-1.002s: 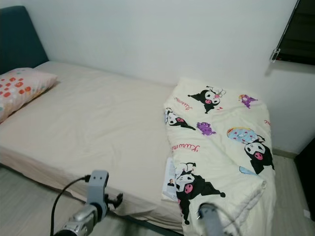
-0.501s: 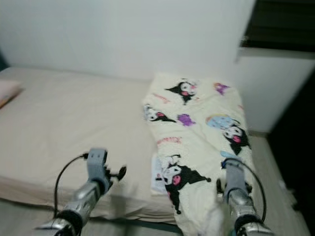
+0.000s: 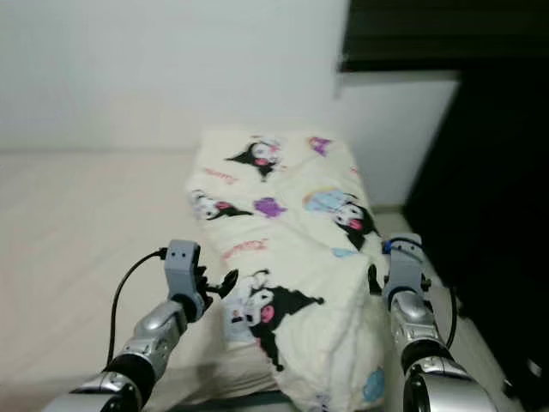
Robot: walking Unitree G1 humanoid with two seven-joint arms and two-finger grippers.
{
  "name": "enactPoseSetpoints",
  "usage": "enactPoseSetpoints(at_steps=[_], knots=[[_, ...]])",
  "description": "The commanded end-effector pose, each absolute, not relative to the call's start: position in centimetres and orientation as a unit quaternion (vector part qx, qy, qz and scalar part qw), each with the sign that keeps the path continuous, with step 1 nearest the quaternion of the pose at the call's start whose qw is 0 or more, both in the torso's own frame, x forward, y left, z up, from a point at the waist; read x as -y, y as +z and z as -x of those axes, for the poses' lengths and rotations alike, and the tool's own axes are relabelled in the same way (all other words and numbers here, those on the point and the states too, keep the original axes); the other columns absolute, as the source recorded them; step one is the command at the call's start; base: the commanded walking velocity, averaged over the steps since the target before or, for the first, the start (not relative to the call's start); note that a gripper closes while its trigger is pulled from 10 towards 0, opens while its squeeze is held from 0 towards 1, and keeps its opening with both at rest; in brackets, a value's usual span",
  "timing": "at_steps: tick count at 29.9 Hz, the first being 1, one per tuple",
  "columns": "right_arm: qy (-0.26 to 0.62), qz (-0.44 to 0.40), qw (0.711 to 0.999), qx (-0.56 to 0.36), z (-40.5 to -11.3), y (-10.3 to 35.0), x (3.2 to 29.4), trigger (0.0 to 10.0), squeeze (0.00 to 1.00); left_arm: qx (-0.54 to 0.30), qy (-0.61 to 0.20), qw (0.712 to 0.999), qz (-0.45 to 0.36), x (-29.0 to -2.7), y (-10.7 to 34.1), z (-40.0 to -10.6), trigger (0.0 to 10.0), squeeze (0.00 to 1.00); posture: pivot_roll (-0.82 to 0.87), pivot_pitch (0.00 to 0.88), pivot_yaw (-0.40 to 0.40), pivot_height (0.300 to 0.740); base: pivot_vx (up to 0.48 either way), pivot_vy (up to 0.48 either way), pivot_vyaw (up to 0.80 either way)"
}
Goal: Clean up the room
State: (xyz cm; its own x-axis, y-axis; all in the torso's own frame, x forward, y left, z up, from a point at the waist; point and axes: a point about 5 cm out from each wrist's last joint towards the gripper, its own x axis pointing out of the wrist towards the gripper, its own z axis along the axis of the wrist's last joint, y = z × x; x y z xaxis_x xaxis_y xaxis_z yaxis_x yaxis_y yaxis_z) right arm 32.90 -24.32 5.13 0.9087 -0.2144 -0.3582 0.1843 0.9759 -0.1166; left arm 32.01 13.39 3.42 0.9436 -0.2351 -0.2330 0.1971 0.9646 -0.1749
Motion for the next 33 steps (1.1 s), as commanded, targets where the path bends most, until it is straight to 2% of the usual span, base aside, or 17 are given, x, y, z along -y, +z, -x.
enactPoseSetpoints(at_steps=[1, 5, 12, 15, 18, 24, 33], knots=[[-0.078, 0.040, 0.982, -0.167, -33.7, 5.8, 23.1, 10.0, 0.00, -0.145, -0.086, 0.983, 0.071, -14.2, 2.5, -31.3, 10.0, 0.00, -0.05, 0.005, -0.040, 0.740, 0.000, 0.000, -0.73], [-0.055, 0.037, 0.985, -0.160, -33.9, 5.8, 21.9, 10.0, 0.00, -0.159, -0.052, 0.984, 0.066, -15.2, 1.8, -30.9, 10.0, 0.00, -0.05, 0.011, -0.042, 0.740, 0.000, 0.000, -0.73], [0.004, 0.020, 0.988, -0.156, -33.7, 5.2, 19.6, 10.0, 0.00, -0.176, 0.022, 0.983, 0.043, -17.6, 1.1, -30.2, 10.0, 0.00, -0.05, 0.015, -0.044, 0.740, 0.000, -0.459, 0.00], [0.023, 0.019, 0.988, -0.154, -33.7, 5.1, 18.7, 10.0, 0.00, -0.179, 0.060, 0.979, 0.077, -18.3, 1.0, -30.1, 10.0, 0.00, -0.05, 0.017, -0.042, 0.740, 0.000, 0.000, 0.00], [0.031, 0.018, 0.988, -0.153, -33.8, 5.1, 18.4, 10.0, 0.00, -0.181, 0.065, 0.977, 0.088, -18.4, 1.0, -30.1, 10.0, 0.00, -0.05, 0.017, -0.045, 0.740, 0.000, 0.000, 0.00], [0.067, 0.021, 0.986, -0.149, -34.3, 5.7, 17.0, 10.0, 0.00, -0.199, 0.028, 0.964, 0.172, -17.0, 0.6, -30.1, 10.0, 0.00, -0.06, 0.015, -0.050, 0.730, 0.000, 0.000, 0.00], [0.083, -0.016, 0.990, -0.117, -35.1, 7.1, 16.6, 10.0, 0.00, -0.197, 0.075, 0.969, 0.126, -18.5, 0.5, -29.9, 10.0, 0.00, -0.07, 0.018, -0.055, 0.695, 0.000, 0.000, 0.00]])
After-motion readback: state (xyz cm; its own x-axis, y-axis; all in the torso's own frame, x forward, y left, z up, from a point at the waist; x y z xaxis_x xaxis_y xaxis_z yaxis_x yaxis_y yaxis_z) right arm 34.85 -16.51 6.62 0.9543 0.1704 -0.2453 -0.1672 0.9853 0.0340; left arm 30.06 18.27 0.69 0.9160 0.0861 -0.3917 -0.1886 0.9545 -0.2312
